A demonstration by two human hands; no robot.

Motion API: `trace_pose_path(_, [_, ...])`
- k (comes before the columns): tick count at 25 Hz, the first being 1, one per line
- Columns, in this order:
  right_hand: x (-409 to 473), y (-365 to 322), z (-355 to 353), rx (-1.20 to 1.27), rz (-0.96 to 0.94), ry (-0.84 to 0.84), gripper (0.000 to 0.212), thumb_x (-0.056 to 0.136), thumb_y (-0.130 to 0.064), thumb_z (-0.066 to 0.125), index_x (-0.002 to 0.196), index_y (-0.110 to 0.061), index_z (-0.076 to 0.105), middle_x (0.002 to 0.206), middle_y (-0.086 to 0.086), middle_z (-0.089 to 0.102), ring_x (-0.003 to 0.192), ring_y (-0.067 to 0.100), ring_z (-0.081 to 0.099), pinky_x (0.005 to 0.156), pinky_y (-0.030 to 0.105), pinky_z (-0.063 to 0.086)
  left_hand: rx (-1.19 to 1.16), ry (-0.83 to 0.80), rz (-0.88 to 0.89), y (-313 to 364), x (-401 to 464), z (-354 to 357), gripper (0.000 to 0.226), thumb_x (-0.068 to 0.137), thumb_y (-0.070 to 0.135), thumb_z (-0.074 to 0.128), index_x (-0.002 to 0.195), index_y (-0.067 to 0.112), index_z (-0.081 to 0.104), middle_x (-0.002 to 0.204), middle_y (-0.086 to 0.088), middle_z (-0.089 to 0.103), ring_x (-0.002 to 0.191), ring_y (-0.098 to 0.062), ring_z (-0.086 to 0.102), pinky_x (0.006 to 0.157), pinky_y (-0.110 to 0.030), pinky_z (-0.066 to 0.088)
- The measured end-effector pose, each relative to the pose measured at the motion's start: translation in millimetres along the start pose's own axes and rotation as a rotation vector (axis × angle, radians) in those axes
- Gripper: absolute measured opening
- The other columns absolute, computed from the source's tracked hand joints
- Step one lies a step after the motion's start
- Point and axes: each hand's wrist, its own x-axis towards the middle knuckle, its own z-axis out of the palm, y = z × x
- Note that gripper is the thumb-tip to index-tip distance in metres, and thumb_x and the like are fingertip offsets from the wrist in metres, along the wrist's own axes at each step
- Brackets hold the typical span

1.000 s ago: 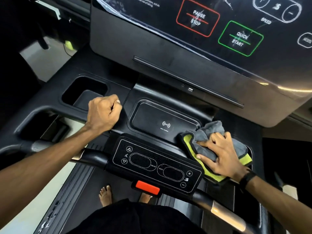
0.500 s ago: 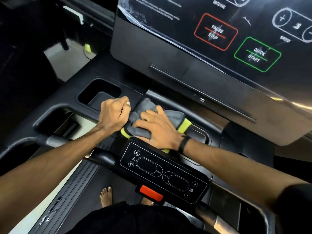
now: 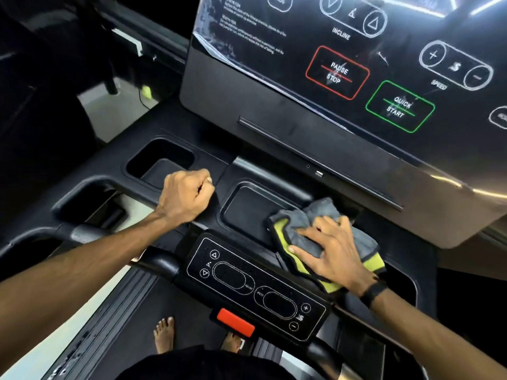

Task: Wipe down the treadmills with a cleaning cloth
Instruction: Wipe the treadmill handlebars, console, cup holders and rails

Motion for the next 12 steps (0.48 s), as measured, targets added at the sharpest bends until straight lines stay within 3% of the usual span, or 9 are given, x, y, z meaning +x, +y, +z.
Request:
trace_pose_path(6, [36,-1,17,-0.138,0.121,0.081,0.042,0.087,-0.064,0.055,0.098,-0.027,0.072,0.076,-0.004,0.052,0.073,0.021,0.053,0.073,0.039,0.032,0.002,0.008,0.002,3,1,0,0.029,0.083,0.018,0.041,0.056,0.008,0.044,0.051,0.009,0.03,0.043,-0.017,0.03,0.051,-0.026,0.032])
trace_pose_path(12, [111,-33,51,-0.167,0.121,0.093,0.039,0.088,-0.063,0.053,0.102,-0.03,0.068,0.082,0.0,0.059,0.081,0.023,0.06,0.074,0.039,0.035,0.031,0.064,-0.135,4,2,-2,0.031,0.086,0.019,0.039,0.057,0.007,0.041,0.049,0.004,0.035,0.043,-0.021,0.036,0.049,-0.032,0.036])
